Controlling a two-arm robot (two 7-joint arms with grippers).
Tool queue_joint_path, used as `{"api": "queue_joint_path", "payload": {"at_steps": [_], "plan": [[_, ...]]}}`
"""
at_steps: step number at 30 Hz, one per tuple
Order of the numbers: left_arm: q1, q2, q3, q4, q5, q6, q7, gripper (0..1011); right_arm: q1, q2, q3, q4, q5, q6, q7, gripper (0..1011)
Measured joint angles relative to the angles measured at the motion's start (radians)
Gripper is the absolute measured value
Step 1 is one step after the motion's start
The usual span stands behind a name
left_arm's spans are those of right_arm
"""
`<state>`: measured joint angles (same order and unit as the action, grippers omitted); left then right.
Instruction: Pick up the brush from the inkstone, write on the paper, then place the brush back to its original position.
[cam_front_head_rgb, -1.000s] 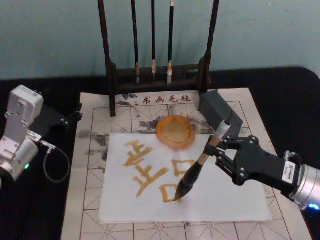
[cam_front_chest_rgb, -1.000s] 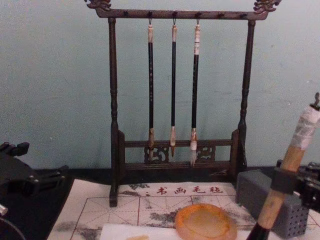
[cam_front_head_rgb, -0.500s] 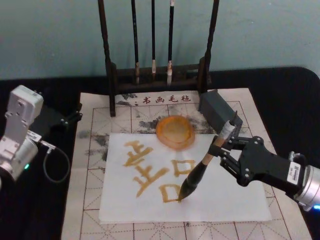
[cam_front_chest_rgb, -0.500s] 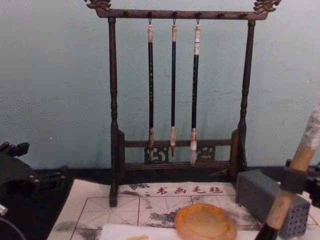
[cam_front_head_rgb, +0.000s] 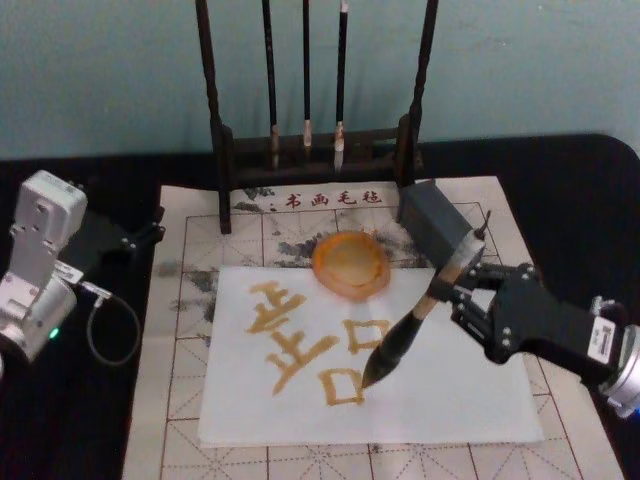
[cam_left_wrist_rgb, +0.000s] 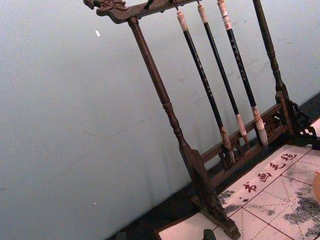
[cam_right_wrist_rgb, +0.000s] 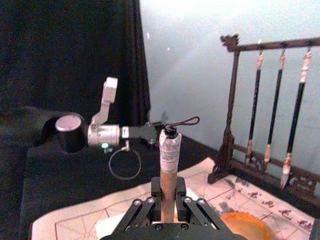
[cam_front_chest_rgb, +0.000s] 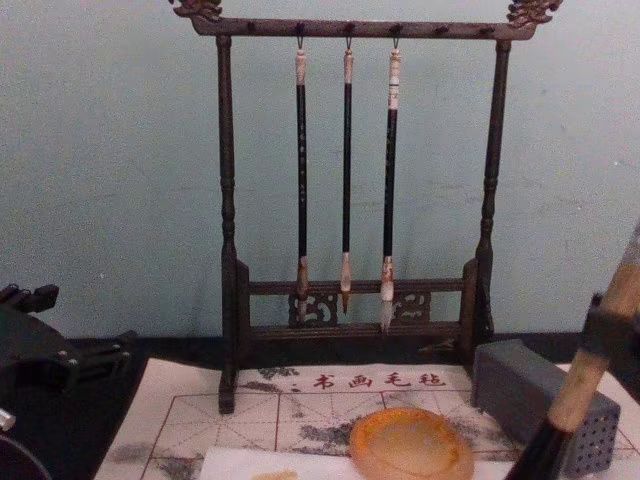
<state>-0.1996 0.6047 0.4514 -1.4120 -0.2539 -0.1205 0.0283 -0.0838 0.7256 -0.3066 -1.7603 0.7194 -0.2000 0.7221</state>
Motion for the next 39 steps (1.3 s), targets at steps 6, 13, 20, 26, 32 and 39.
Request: {"api": "queue_joint_path", "payload": {"at_steps": [6,13,20,26,32,39], "plan": [[0.000,0.000,0.000,0.000,0.000,0.000,0.000,1001,-0.001,-0.021,0.031,-0.009,0.049,0.008,-0.022,184],[0.000,0.000,0.000,0.000,0.000,0.000,0.000,1001,0.030,-0.067,0.064,-0.006,0.145,0.087,-0.100,184],[0.000,0.000,0.000,0.000,0.000,0.000,0.000,1001,0.080,-0.114,0.076,0.010,0.239,0.193,-0.220,184],[0.000,0.000,0.000,0.000,0.000,0.000,0.000,1001,0.140,-0.159,0.077,0.039,0.315,0.283,-0.360,184],[0.000,0.000,0.000,0.000,0.000,0.000,0.000,1001,0.195,-0.200,0.073,0.078,0.380,0.351,-0.479,184],[0.000,0.000,0.000,0.000,0.000,0.000,0.000,1001,0.267,-0.257,0.057,0.146,0.457,0.419,-0.623,184]]}}
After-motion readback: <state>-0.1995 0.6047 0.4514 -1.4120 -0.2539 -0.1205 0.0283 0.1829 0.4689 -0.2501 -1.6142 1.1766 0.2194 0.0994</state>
